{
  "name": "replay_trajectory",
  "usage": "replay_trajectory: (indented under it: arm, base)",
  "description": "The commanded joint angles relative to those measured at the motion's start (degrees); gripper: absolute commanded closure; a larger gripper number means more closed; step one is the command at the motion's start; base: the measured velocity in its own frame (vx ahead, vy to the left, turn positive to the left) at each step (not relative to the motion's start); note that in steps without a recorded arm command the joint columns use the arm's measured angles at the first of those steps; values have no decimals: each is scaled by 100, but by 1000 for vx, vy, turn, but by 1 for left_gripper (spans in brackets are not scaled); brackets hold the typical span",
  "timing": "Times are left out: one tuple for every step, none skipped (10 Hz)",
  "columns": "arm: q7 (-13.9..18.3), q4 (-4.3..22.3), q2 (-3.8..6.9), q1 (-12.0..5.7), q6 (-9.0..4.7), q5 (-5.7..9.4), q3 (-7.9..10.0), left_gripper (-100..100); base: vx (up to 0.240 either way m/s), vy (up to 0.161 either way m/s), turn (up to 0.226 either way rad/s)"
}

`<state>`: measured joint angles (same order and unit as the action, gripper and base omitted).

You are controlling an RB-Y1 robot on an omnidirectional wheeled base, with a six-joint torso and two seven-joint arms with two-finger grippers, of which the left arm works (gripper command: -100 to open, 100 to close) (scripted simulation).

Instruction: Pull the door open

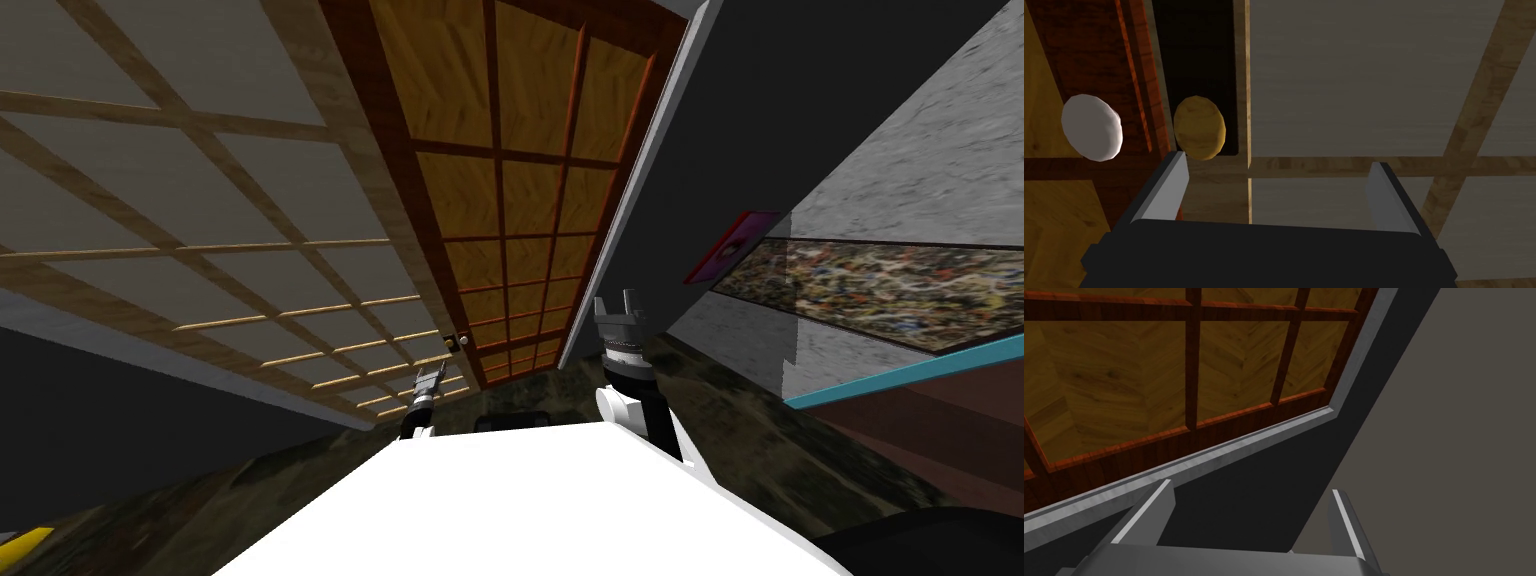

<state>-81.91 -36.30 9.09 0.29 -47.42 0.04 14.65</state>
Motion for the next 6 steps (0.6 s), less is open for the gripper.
replay_trajectory:
  arm:
    - [-2,-109,-40,-90,21,-10,-50,-100]
    - [-4,-140,-66,-176,12,-16,-81,-100]
    - [-6,-172,-92,-261,3,-22,-112,-100]
    - [-6,-172,-92,-261,3,-22,-112,-100]
    - [-36,-245,-122,-228,71,-24,-107,-100]
    - [-36,-245,-122,-228,71,-24,-107,100]
  base:
    - [185,20,-80]
    - [202,5,-84]
    - [200,12,-90]
    - [120,12,-32]
    - [33,1,15]
    - [-8,-6,-10]
